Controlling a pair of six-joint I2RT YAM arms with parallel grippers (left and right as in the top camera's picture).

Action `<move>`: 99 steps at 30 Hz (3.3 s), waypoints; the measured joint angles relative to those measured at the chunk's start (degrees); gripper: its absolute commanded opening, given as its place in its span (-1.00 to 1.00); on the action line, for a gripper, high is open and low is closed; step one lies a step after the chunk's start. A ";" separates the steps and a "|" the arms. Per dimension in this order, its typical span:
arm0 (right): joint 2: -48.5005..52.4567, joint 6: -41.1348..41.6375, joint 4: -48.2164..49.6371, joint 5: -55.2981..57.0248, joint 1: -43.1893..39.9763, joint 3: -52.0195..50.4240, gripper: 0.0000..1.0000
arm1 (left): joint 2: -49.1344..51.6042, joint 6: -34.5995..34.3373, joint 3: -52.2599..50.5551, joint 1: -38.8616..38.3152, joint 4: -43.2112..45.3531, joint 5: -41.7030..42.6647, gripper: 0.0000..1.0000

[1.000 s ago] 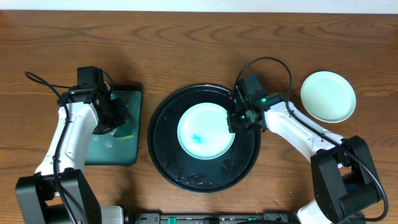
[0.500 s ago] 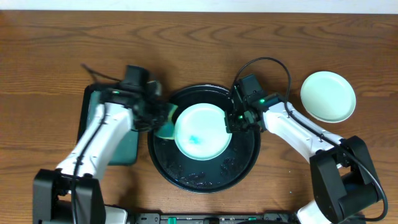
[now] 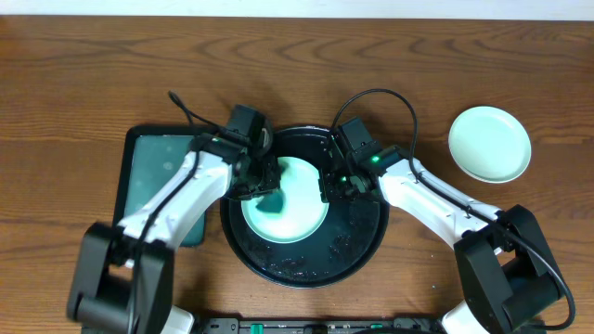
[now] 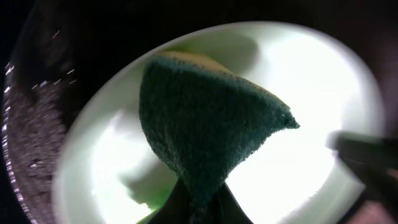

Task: Clean dirty plates on tray and stack at the side
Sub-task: 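Scrub the green plate's smear with the sponge in the left gripper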

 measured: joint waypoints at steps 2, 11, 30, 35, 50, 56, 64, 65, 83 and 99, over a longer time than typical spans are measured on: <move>0.00 0.28 0.02 0.04 0.00 0.00 -0.97 | 2.27 -0.61 0.00 0.00 -0.98 -1.68 -0.86; 0.63 0.68 0.04 0.61 0.02 -0.02 -0.97 | 6.01 -0.63 1.68 -0.20 -1.92 1.64 -0.86; 0.76 3.54 -0.42 4.61 -0.07 -0.50 -0.97 | 7.52 -0.63 1.66 -9.84 9.20 16.70 -0.86; 2.64 6.23 0.48 4.72 -0.04 -0.50 -0.97 | 7.52 -2.80 1.66 -10.23 8.68 12.13 -0.86; 7.26 9.25 2.23 -1.42 -0.39 1.18 -0.97 | 6.80 -11.91 3.50 -11.30 -3.91 -15.93 -0.86; 7.32 9.33 2.34 -1.70 -0.39 1.18 -0.97 | 6.80 -15.28 3.32 -9.90 -9.33 -26.58 -0.86; 7.39 9.31 2.62 -1.84 -0.39 1.18 -0.97 | 6.80 -4.81 3.34 -9.46 -9.07 -17.81 -0.85; 7.41 9.31 2.71 -1.77 -0.39 1.20 -0.98 | 6.80 -2.43 3.32 -9.25 -8.92 -14.62 -0.85; 7.48 9.14 2.75 -1.73 -0.44 1.29 -0.97 | 7.65 6.34 0.79 -10.03 7.80 12.17 -0.86; 7.63 10.25 2.05 -3.15 -0.39 1.29 -0.97 | 7.50 1.51 0.94 -1.36 15.56 -2.38 -0.86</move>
